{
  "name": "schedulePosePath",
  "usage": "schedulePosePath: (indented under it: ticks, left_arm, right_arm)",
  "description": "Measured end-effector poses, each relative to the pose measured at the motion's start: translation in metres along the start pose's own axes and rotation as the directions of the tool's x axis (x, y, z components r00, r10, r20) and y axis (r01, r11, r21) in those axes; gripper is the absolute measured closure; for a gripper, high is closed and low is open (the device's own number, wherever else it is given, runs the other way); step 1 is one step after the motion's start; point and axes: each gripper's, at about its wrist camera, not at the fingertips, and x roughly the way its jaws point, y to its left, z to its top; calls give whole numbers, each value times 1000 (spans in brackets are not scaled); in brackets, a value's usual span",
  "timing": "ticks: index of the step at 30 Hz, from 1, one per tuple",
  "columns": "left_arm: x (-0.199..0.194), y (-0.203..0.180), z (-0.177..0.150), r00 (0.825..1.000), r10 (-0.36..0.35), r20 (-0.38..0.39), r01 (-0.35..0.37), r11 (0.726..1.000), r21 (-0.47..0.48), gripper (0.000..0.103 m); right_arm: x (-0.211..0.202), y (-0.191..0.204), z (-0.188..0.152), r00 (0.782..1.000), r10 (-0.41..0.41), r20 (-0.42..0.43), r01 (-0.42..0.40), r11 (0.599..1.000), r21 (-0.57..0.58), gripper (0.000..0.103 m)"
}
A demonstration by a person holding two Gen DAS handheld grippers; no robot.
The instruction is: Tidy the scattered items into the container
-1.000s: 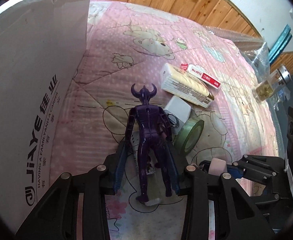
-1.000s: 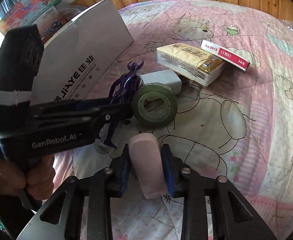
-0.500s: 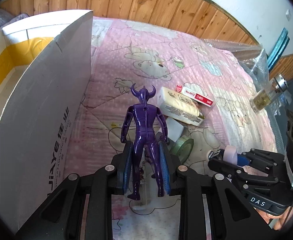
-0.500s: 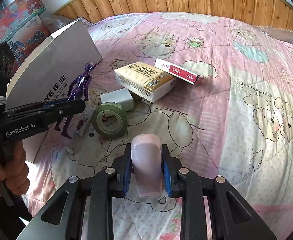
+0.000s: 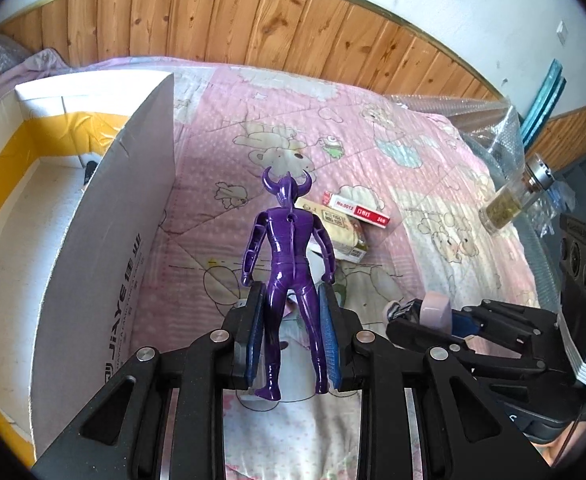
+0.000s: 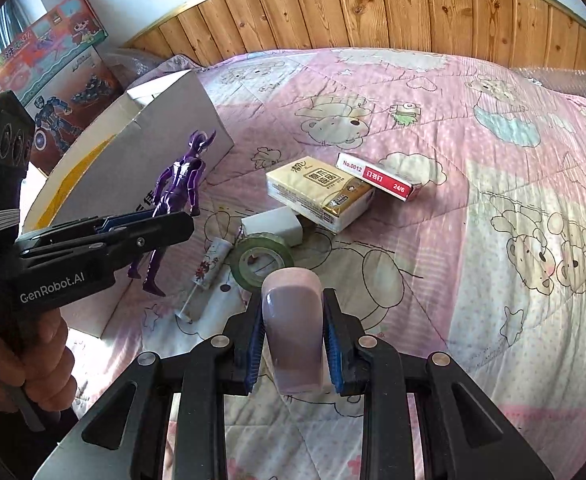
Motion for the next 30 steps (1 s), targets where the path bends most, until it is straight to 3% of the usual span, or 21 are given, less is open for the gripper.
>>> schedulePosePath:
  ticks: [12, 30]
  left_arm:
    - [-44, -8, 5, 996, -31, 81, 33, 999, -19, 76]
    - [-113, 33, 15, 975, -50, 219, 81, 987, -137, 76]
  right_arm:
    - [-6, 39, 20, 998, 2, 60, -1, 1000, -5, 75]
    - [-16, 90, 29, 993, 6, 120, -3, 1000, -24, 75]
